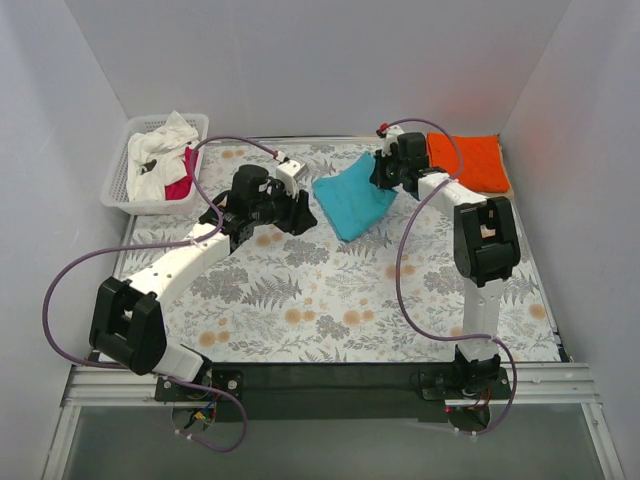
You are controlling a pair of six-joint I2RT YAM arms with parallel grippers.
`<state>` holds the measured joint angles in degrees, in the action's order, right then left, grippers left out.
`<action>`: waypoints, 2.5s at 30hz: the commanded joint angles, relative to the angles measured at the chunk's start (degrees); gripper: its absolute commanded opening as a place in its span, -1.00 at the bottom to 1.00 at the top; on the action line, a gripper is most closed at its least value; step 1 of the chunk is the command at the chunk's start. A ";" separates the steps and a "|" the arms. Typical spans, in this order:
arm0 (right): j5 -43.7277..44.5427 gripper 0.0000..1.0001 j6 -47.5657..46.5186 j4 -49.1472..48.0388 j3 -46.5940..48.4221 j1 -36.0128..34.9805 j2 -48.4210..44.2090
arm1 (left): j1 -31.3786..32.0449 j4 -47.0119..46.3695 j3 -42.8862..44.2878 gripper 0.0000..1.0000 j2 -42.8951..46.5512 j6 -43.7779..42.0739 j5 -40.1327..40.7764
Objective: Fold and stack the t-shirts
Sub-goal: Neatly place the folded tshirt to the corner
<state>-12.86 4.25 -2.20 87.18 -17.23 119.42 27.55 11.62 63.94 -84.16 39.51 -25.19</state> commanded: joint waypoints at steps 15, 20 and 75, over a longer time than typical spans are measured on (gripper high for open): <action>7.24 -0.97 -23.06 12.39 21.54 11.69 4.60 | -0.39 5.87 -4.18 0.23 3.39 -1.89 4.01; 7.68 -0.97 -25.43 12.74 24.96 12.75 5.21 | -0.39 6.05 -4.09 0.23 3.21 -1.98 4.01; 1.17 -0.97 -27.19 19.51 38.42 21.36 3.01 | -0.39 6.05 -1.28 0.22 -0.92 -1.63 2.07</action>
<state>-10.74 -22.68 18.76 124.40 3.33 125.95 27.44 17.58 60.64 -85.71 37.93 -22.13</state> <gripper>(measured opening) 0.044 0.613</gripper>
